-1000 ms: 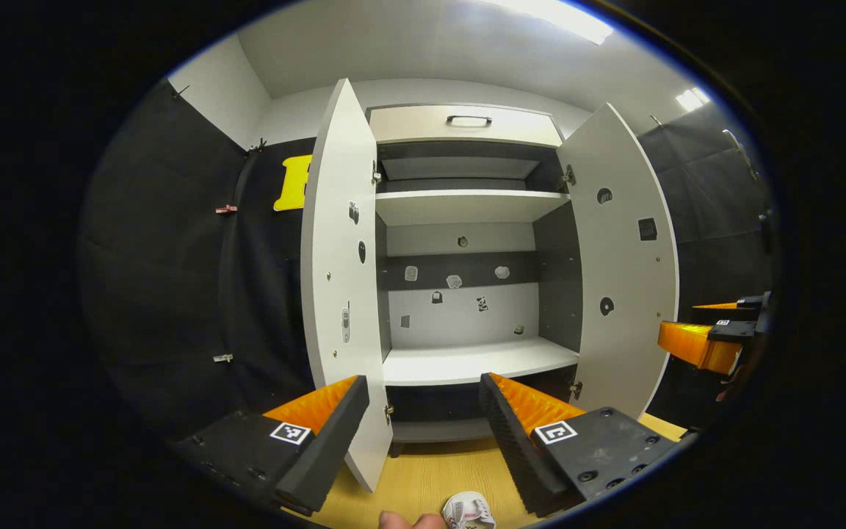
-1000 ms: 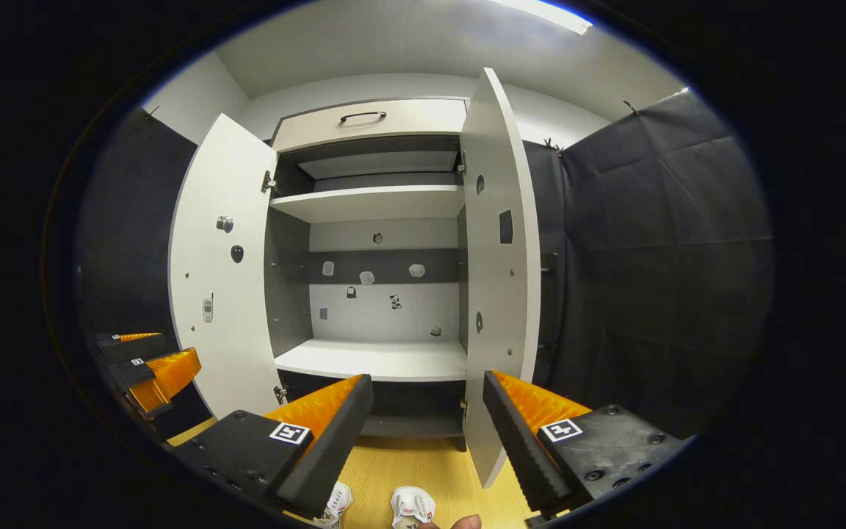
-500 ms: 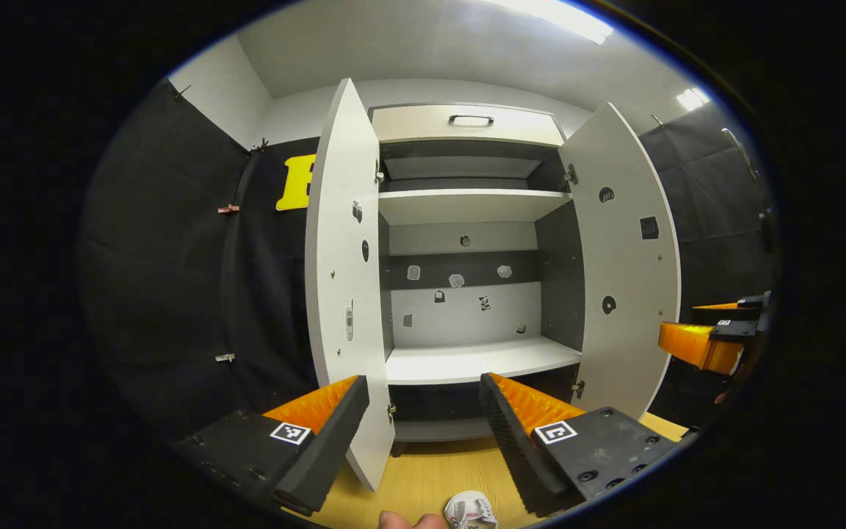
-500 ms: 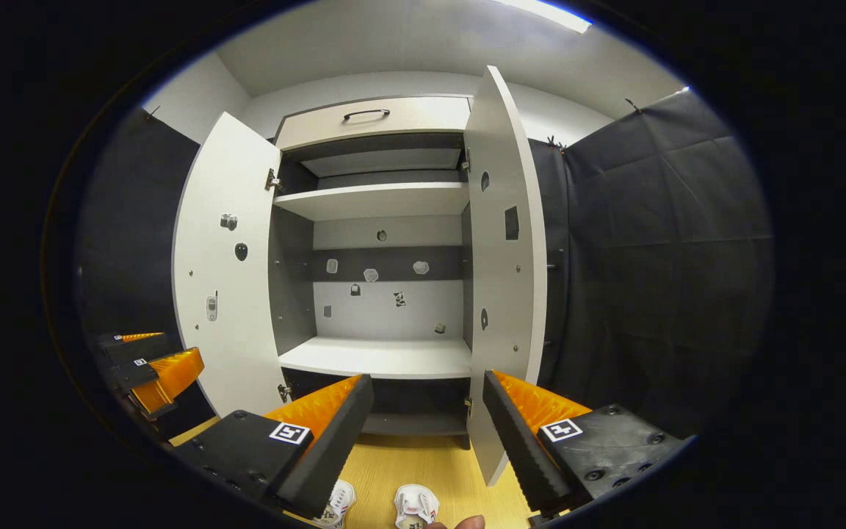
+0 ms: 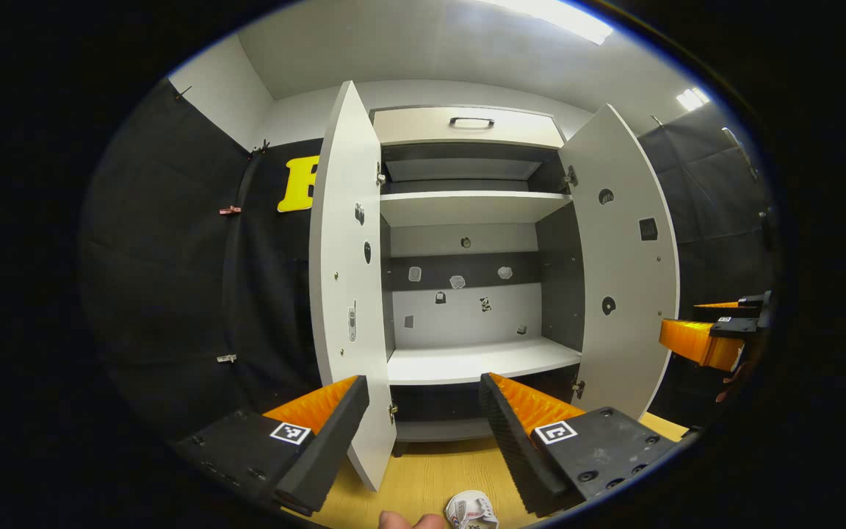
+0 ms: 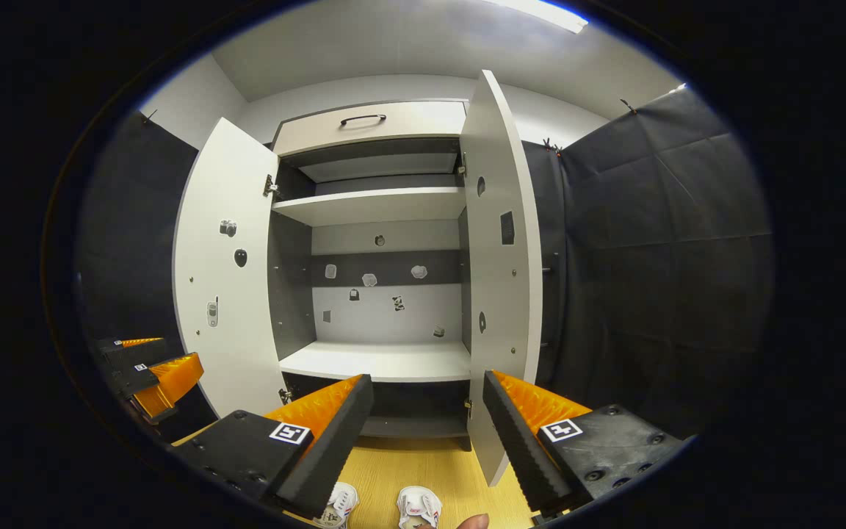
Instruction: Grab one shoe with the right hand and put it into the shoe cabinet, grab the other shoe with the left hand and put it into the shoe cabinet; then close the right door with the right hand and the left door with the left hand.
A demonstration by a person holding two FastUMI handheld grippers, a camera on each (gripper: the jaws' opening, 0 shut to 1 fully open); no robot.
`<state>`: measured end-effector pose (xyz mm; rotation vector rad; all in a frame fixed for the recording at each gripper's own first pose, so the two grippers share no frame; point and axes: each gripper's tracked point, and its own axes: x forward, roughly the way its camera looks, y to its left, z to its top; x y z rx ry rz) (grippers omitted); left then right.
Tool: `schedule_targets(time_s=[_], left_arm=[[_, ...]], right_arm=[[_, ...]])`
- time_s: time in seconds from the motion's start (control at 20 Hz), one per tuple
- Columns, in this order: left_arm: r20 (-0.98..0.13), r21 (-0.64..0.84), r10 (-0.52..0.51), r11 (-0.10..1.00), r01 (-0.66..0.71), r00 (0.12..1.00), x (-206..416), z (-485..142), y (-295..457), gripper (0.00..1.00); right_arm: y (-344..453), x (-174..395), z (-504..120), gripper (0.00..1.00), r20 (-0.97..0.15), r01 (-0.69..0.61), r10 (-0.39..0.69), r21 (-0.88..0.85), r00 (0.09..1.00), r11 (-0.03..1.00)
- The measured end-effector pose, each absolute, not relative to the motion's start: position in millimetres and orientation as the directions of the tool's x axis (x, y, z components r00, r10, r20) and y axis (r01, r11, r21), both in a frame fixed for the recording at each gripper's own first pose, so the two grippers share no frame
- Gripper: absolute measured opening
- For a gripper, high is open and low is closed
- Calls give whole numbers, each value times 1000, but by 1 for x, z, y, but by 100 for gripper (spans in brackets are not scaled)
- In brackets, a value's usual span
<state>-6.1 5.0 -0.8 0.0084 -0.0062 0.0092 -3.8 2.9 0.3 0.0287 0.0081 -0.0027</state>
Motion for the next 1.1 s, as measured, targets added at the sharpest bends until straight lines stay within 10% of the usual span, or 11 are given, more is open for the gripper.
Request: schedule_targets(time_s=[0.35,1.1], left_arm=[[6,5,14,1000,-14,1000,-9,-4,10,95],[-57,23,22,1000,-21,998,-21,-39,24,95]], right_arm=[[14,-17,-40,98,-80,-53,57,50,995,997],[49,-68,-309,98,-607,-142,163,82,778,986]])
